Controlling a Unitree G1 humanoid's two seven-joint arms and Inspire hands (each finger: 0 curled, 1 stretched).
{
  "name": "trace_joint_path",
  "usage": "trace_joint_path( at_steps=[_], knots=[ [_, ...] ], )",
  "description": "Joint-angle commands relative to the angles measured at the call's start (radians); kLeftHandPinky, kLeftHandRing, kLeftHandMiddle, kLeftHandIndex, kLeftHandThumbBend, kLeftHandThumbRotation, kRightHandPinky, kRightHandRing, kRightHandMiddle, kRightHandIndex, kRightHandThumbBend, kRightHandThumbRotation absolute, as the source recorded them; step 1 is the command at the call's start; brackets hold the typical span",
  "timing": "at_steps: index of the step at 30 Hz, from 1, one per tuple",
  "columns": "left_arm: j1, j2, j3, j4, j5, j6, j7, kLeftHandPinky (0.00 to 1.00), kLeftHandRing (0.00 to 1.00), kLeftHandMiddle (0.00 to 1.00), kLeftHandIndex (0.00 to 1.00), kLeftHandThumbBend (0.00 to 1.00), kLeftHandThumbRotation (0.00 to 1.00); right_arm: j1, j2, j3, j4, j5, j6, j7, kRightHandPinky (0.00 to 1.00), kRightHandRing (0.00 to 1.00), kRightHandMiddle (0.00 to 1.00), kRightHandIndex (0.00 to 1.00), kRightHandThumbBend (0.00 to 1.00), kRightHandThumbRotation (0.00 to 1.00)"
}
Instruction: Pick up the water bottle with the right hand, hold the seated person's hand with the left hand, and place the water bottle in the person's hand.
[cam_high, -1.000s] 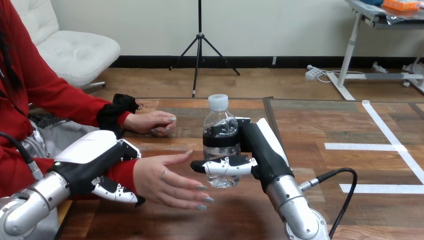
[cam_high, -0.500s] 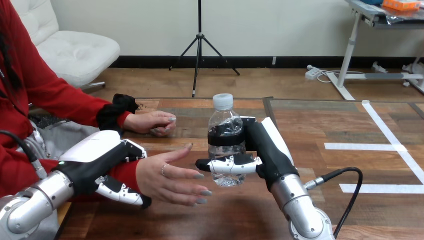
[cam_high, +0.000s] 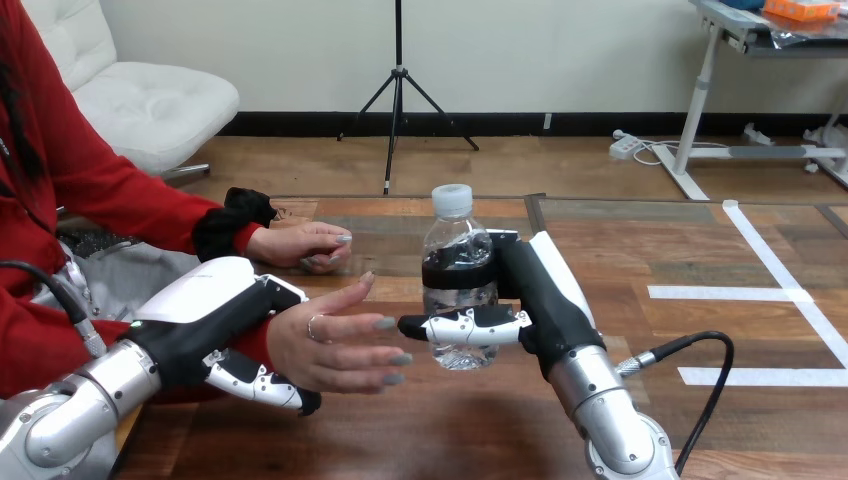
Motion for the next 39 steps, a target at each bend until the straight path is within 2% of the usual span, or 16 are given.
trace_joint_path(
  at_steps=[1,9,16,27,39],
  knots=[
    [-0.058,-0.033,0.016,-0.047,-0.013,-0.021,0.006,0.24,0.33,0.43,0.46,0.79,0.34,-0.098,-0.001,-0.025,-0.061,0.02,-0.02,-0.007,0.21,0.27,0.41,0.47,0.9,0.0],
    [-0.063,-0.035,0.016,-0.051,-0.009,-0.02,0.001,0.24,0.33,0.43,0.45,0.79,0.35,-0.102,-0.002,-0.029,-0.05,0.017,-0.031,-0.01,0.21,0.29,0.42,0.47,0.9,0.0],
    [-0.065,-0.035,0.015,-0.059,-0.006,-0.021,0.0,0.23,0.32,0.43,0.45,0.78,0.36,-0.101,0.0,-0.029,-0.057,0.009,-0.014,-0.014,0.21,0.29,0.42,0.47,0.9,0.0],
    [-0.063,-0.039,0.019,-0.066,-0.01,-0.024,-0.001,0.23,0.32,0.42,0.45,0.78,0.35,-0.104,0.003,-0.027,-0.046,-0.001,-0.018,-0.024,0.22,0.3,0.43,0.47,0.9,0.0],
    [-0.063,-0.04,0.02,-0.072,-0.003,-0.033,0.012,0.22,0.3,0.41,0.44,0.77,0.33,-0.105,0.008,-0.026,-0.031,0.0,-0.028,-0.031,0.21,0.28,0.42,0.47,0.9,0.0]
  ],
)
